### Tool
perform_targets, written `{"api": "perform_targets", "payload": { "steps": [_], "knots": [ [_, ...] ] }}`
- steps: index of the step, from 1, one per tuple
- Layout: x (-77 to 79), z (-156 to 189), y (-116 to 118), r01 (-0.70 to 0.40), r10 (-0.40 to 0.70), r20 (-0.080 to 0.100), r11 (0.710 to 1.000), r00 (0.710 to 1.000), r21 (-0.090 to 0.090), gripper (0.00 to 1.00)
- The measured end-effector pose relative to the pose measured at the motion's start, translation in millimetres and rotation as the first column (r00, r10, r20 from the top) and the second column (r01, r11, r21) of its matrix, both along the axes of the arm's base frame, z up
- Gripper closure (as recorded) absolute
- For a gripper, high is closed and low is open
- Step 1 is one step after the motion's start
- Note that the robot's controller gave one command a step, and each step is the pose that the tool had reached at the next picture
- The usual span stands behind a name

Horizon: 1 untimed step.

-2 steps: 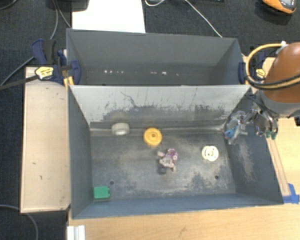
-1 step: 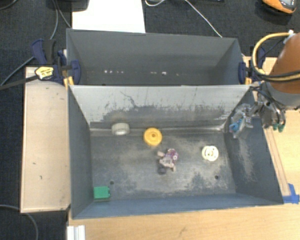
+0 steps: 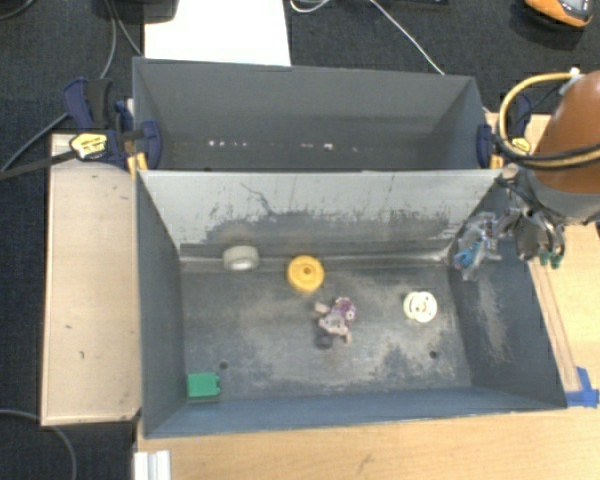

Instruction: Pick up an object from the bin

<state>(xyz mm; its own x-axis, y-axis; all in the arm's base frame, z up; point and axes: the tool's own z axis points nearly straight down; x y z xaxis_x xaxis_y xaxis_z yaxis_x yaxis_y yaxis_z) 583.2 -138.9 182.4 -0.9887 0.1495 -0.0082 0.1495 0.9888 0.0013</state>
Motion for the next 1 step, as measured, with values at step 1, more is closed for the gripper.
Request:
{"api": "perform_targets", "payload": {
  "steps": [1],
  "knots": [
    [-6.2, 70.3, 3.3, -0.003, 0.003, 0.012, 1.000, 1.000, -0.003, 1.00]
  ]
}}
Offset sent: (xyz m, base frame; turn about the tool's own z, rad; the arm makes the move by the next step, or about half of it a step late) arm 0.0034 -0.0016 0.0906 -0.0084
